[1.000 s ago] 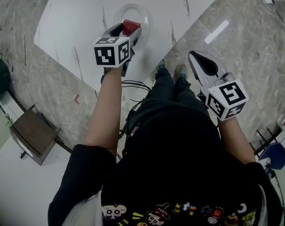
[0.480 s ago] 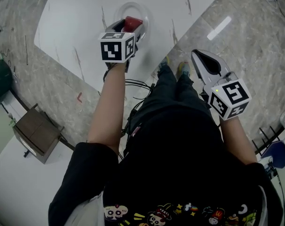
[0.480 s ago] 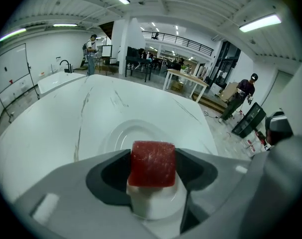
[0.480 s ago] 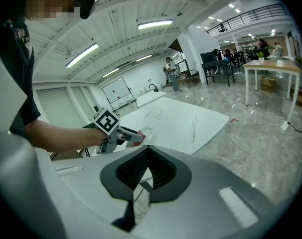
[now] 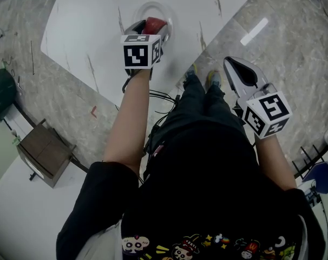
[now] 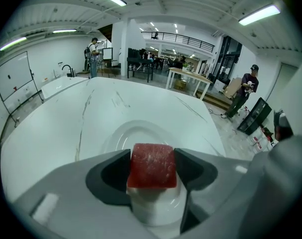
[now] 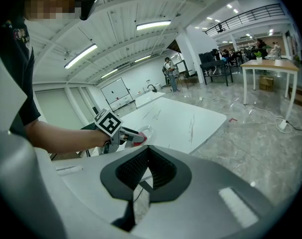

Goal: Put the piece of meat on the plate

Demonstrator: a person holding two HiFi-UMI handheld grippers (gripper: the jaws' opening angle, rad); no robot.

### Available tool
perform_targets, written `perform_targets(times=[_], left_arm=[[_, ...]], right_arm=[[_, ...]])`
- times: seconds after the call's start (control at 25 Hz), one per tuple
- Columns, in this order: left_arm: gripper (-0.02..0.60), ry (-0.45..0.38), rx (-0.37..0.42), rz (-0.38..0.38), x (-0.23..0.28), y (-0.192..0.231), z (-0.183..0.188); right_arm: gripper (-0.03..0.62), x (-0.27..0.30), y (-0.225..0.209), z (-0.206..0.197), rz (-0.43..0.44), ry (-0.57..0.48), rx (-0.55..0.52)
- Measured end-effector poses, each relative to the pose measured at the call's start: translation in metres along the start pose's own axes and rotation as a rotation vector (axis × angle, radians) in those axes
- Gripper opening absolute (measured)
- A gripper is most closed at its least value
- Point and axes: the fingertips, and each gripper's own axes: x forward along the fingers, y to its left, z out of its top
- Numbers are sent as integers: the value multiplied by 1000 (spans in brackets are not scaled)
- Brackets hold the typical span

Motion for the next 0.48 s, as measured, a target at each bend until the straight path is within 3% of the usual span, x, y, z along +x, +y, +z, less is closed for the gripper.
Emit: perform_targets(times=[0.48], left_arm=[[393, -13, -42, 15, 2, 3, 1]], right_arm=[[23, -4, 0, 0, -11, -13, 2]])
